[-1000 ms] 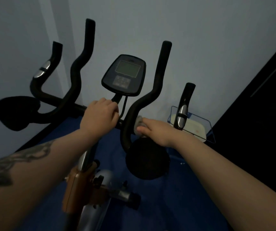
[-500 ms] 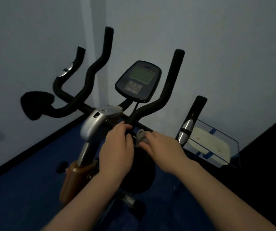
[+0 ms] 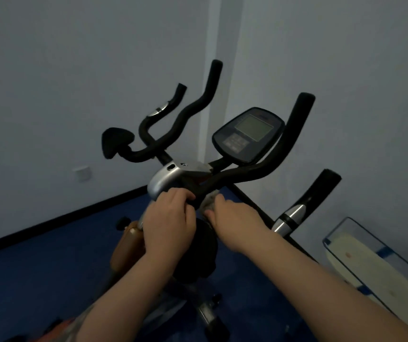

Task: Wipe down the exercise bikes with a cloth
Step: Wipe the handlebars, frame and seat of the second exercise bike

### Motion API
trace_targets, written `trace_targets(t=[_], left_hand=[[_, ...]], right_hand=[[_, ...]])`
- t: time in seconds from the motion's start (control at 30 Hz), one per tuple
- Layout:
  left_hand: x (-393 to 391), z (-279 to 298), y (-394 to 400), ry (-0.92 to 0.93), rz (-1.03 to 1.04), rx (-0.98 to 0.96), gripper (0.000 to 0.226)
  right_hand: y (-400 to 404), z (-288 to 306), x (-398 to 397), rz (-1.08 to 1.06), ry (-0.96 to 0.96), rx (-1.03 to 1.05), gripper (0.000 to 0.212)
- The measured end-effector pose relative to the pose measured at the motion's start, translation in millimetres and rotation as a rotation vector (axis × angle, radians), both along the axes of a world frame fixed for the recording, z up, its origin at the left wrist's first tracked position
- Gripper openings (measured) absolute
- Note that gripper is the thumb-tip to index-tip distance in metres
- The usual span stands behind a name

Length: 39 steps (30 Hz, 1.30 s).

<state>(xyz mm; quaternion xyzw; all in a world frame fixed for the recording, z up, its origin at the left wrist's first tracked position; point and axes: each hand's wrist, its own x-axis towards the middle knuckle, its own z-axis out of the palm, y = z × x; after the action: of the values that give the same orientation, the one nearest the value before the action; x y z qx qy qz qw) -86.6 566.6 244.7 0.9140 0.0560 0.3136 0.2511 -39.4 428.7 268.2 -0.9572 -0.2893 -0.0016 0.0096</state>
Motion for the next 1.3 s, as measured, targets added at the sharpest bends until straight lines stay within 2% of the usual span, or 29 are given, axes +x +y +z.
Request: trace_targets(t=[0.1, 0.23, 0.33, 0.4, 0.6, 0.67, 0.73, 0.87, 1.0, 1.07, 1.1, 1.2, 1.3], left_hand=[[-1.8, -0.7, -2.0, 0.019, 0.038, -0.029, 0.015], [-0.3, -3.0, -1.8, -0.037, 0.034, -0.053, 0.027], [0.8, -8.0, -0.3, -0.078, 0.047, -0.045, 0.027], [0.5, -8.9, -0.8, -0.091, 0.058, -0.046, 0.027], [1.8, -11.4, 1.1, -0.113, 0.061, -0.067, 0.023], [1.4, -13.4, 2.0, -0.149, 0.052, -0.050, 0.022], [1.8, -14.1, 2.6, -0.177, 0.026, -0.029, 0.021], [2.0, -13.1, 2.6, -0.206, -0.029, 0.012, 0.021], [-2.3, -13.2, 3.2, -0.203, -0.091, 0.126, 0.021], [-3.0, -11.8, -2.5, -0.193, -0.122, 0.206, 0.023], [-2.7, -10.9, -6.4, -0.177, -0.125, 0.222, 0.024], [-1.4, -11.6, -14.2, -0.161, -0.086, 0.175, 0.020], [-3.3, -15.6, -12.7, -0.202, -0.112, 0.087, 0.015]], right_hand=[[-24.7, -6.4, -26.4, 0.034, -0.127, -0.121, 0.050], [-25.1, -2.1, -17.0, 0.060, -0.101, -0.189, 0.053], [2.5, 2.9, 1.6, -0.027, 0.032, -0.055, 0.042], [8.3, -1.5, 3.9, -0.069, 0.057, 0.063, 0.042], [-29.7, -9.6, -45.7, -0.067, -0.243, -0.127, 0.068], [-22.9, -11.9, -37.8, -0.047, -0.167, -0.148, 0.062], [-4.9, -15.4, -21.5, -0.093, -0.135, -0.079, 0.052], [7.4, -18.2, -7.8, -0.104, -0.139, 0.059, 0.053], [-35.3, -14.7, -29.0, 0.029, -0.206, -0.123, 0.061], [-55.4, -10.8, -36.9, 0.089, -0.295, -0.175, 0.059], [-59.3, -7.9, -37.4, 0.104, -0.273, -0.200, 0.057], [-41.4, -7.9, -31.8, 0.000, -0.111, -0.162, 0.053], [-17.2, -15.4, -17.9, -0.135, -0.133, -0.078, 0.055]])
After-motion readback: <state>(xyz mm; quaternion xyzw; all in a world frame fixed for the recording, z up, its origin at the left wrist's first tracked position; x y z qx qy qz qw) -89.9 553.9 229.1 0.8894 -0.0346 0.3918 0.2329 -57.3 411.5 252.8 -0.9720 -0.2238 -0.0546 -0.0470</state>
